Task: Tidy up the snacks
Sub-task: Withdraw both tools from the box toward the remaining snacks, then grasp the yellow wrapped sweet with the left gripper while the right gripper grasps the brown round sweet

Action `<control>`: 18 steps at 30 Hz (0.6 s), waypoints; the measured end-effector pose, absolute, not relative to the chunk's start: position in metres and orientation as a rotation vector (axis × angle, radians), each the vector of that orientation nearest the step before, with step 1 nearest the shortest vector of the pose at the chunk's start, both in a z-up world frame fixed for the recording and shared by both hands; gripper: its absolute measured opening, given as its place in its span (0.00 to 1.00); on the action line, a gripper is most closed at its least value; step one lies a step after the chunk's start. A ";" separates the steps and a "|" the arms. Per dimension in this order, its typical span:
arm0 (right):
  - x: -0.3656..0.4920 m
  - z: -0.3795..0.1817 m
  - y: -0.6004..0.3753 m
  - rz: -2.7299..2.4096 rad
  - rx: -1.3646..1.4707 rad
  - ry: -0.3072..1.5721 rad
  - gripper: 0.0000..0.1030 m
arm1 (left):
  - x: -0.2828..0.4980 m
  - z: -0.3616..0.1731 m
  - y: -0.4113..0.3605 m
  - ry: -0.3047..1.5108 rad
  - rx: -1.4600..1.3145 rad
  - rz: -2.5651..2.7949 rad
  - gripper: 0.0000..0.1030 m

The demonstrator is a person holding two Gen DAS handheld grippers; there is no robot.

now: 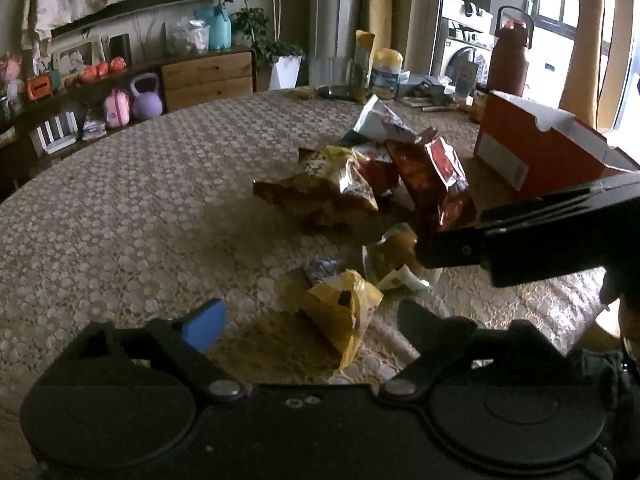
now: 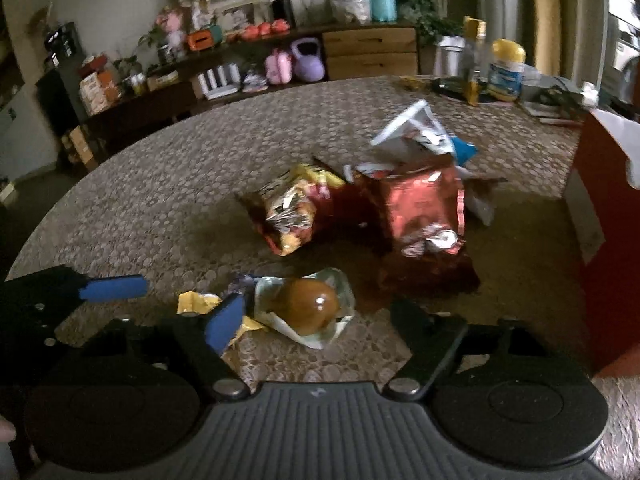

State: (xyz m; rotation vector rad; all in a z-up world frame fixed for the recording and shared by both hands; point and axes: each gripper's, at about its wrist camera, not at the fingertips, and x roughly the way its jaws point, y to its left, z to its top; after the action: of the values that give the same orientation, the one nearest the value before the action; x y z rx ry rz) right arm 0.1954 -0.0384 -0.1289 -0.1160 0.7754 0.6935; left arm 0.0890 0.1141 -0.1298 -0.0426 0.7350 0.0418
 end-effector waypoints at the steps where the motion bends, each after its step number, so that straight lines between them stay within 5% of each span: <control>1: 0.196 -0.130 -0.035 0.698 -0.125 0.776 0.75 | 0.091 -0.132 0.114 0.740 -0.047 0.038 0.82; 5: 0.202 -0.137 -0.028 0.705 -0.133 0.795 0.63 | 0.092 -0.136 0.112 0.744 -0.053 0.028 0.73; 18: 0.209 -0.151 -0.017 0.695 -0.149 0.822 0.57 | 0.102 -0.141 0.115 0.770 -0.132 -0.004 0.42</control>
State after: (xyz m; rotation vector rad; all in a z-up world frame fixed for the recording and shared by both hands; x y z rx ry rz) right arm 0.2089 -0.0173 -0.1506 -0.1486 0.8222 0.6951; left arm 0.1016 0.1154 -0.1406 -0.1318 0.7698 -0.0041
